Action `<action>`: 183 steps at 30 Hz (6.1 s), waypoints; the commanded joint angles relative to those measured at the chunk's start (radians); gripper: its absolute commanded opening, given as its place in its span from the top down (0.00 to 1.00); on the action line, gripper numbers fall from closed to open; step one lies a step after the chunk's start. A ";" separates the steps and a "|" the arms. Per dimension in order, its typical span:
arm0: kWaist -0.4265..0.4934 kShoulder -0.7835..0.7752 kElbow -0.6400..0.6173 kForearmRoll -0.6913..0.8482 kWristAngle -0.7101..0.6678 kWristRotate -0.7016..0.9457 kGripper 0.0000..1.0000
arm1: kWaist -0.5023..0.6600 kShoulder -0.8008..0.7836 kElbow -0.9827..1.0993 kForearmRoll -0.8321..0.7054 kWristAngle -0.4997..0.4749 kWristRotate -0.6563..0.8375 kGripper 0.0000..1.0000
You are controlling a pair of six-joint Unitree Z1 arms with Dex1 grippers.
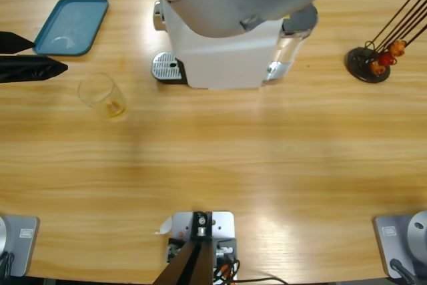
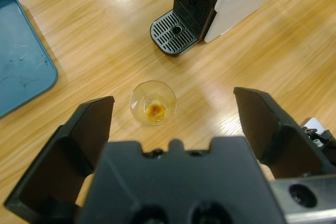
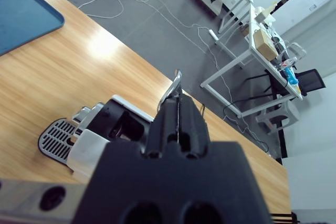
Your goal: Pour coffee
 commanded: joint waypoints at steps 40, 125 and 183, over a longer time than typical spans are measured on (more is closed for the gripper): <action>-0.020 0.045 0.029 -0.006 -0.017 0.006 0.01 | -0.034 0.171 0.126 -0.001 0.111 0.108 1.00; -0.035 0.054 0.031 -0.004 0.003 -0.003 0.01 | -0.102 -0.343 0.146 0.137 0.267 0.096 0.41; -0.002 0.407 0.372 -0.574 0.073 -0.009 0.71 | -0.109 -0.873 0.822 0.244 0.456 0.280 0.11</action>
